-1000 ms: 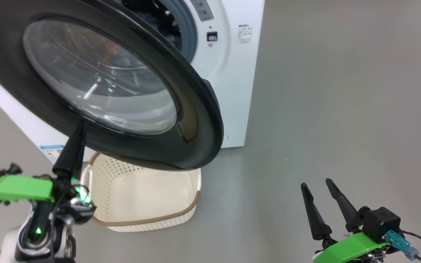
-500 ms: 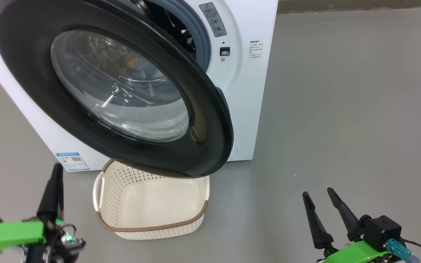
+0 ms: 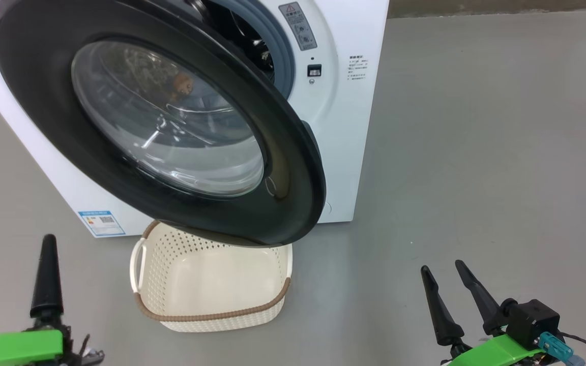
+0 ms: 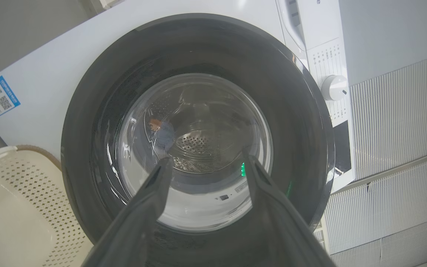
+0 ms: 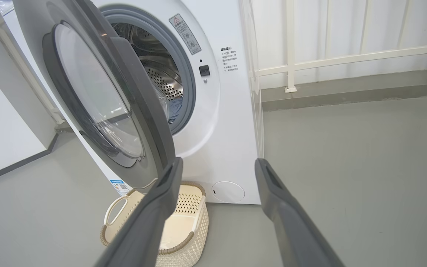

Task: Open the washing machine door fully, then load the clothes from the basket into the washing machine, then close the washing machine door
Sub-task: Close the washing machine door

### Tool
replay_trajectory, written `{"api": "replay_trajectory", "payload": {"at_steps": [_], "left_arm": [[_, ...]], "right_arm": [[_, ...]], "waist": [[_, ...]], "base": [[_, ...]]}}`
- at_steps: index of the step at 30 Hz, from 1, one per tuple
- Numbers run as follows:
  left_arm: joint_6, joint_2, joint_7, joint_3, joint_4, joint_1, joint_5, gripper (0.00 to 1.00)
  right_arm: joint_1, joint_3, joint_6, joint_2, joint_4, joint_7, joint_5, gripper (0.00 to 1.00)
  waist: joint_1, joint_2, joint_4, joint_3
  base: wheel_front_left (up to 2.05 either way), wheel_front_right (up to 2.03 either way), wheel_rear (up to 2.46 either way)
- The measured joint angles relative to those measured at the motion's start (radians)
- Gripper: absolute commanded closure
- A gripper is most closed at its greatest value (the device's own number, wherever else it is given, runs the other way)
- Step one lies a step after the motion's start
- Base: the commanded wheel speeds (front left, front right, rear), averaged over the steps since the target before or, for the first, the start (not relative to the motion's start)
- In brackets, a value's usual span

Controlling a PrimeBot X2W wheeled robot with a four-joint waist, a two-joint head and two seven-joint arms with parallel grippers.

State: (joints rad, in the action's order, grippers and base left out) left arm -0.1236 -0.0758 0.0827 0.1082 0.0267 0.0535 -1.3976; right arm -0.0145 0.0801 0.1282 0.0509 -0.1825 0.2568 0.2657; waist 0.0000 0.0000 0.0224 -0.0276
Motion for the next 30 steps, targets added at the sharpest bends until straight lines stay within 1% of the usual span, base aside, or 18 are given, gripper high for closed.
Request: {"api": "replay_trajectory", "payload": {"at_steps": [5,6,8,10,11,16,18,20,25,28,30], "left_arm": [[0.000,-0.100,0.132,-0.102,-0.016,-0.036,0.208,0.00],[0.000,-0.111,0.148,-0.116,-0.012,-0.040,0.238,0.00],[0.000,-0.143,0.165,-0.145,-0.007,-0.045,0.334,0.00],[0.000,-0.160,0.169,-0.150,0.002,-0.051,0.427,0.00],[0.000,-0.162,0.170,-0.143,0.002,-0.051,0.476,0.00],[-0.004,-0.137,0.173,-0.101,-0.007,-0.055,0.697,0.00],[-0.004,-0.141,0.173,-0.102,-0.013,-0.061,0.814,0.00],[-0.004,-0.138,0.173,-0.096,-0.015,-0.072,0.900,0.00],[-0.004,-0.107,0.173,-0.061,-0.013,-0.096,1.020,0.00],[-0.004,-0.097,0.173,-0.060,-0.008,-0.121,1.078,0.00],[-0.004,-0.094,0.173,-0.067,-0.003,-0.139,1.098,0.00]], "right_arm": [[0.000,0.001,0.000,0.000,0.004,0.000,0.000,0.00],[0.000,0.001,0.000,0.000,0.004,0.000,0.000,0.00],[0.000,0.000,0.000,0.000,0.005,0.000,-0.001,0.00],[0.000,0.000,0.000,0.000,0.005,0.000,-0.004,0.00],[0.000,0.000,0.000,0.000,0.005,0.000,-0.005,0.00],[0.000,-0.001,0.000,0.000,0.005,0.000,-0.008,0.00],[0.001,-0.002,0.000,0.000,0.006,0.000,-0.008,0.00],[0.001,-0.002,0.000,0.000,0.008,0.000,-0.008,0.00],[0.004,-0.004,0.000,0.000,0.009,0.000,-0.010,0.00],[0.005,-0.006,0.000,0.000,0.011,0.000,-0.011,0.00],[0.006,-0.006,0.000,0.000,0.012,0.000,-0.011,0.00]], "waist": [[0.0000,0.0000,-0.003,-0.001],[0.0000,0.0000,-0.003,-0.001],[0.0000,0.0000,-0.004,0.000],[0.0000,0.0000,-0.004,0.001],[0.0000,0.0000,-0.004,0.000],[0.0000,0.0000,-0.006,0.001],[0.0000,0.0000,-0.007,0.002],[0.0000,0.0000,-0.007,0.002],[0.0000,0.0000,-0.009,0.006],[0.0000,0.0000,-0.011,0.008],[0.0000,0.0000,-0.012,0.012]], "base": [[0.00,0.00,0.00],[0.00,0.00,0.00],[0.00,0.00,0.00],[0.00,0.00,0.00],[0.00,0.00,0.00],[0.00,0.00,0.00],[0.00,0.00,0.00],[0.00,0.00,0.00],[0.00,0.00,0.00],[0.00,0.00,0.00],[0.00,0.00,0.00]]}}
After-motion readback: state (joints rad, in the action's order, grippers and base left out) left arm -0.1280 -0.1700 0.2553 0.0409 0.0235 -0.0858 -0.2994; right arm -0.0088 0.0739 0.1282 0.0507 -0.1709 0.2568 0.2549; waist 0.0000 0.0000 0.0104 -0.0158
